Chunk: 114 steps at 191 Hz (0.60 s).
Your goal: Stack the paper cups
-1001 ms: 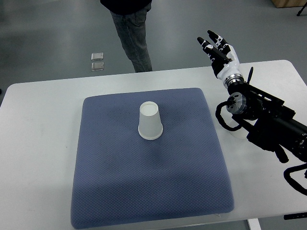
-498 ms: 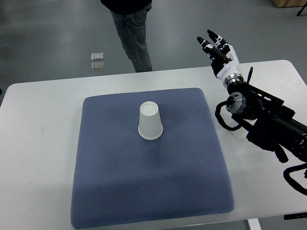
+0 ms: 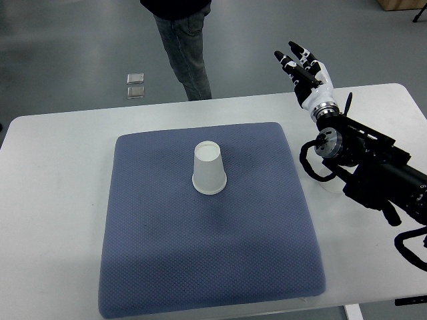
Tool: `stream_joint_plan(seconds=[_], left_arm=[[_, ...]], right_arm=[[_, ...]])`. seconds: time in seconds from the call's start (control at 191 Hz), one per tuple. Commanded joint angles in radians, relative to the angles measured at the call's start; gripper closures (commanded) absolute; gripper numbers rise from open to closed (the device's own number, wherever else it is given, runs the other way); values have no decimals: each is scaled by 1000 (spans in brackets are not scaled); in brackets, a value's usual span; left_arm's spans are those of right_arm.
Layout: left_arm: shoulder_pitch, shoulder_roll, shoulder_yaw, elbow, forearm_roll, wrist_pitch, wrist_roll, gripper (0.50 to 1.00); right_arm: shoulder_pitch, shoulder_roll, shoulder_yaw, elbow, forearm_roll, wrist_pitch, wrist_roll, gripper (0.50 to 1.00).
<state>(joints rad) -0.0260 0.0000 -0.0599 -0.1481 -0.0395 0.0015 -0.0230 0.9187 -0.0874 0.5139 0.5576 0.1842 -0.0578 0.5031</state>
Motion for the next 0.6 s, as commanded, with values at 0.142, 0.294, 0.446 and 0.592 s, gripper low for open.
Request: stream_joint_plan(seconds=[0.142, 0.294, 0.446, 0.592], left_arm=[[3, 0, 0, -1, 0, 0, 0, 500], [4, 0, 0, 1, 0, 0, 0, 500], [4, 0, 0, -1, 0, 0, 0, 500], [3, 0, -1, -1, 0, 0, 0, 500]], right_arm=[[6, 2, -2, -2, -2, -1, -2, 587], [11, 8, -5, 7, 0, 1, 0, 587], [11, 0, -14, 13, 0, -2, -2, 587], [14, -15, -18, 22, 0, -2, -2, 587]])
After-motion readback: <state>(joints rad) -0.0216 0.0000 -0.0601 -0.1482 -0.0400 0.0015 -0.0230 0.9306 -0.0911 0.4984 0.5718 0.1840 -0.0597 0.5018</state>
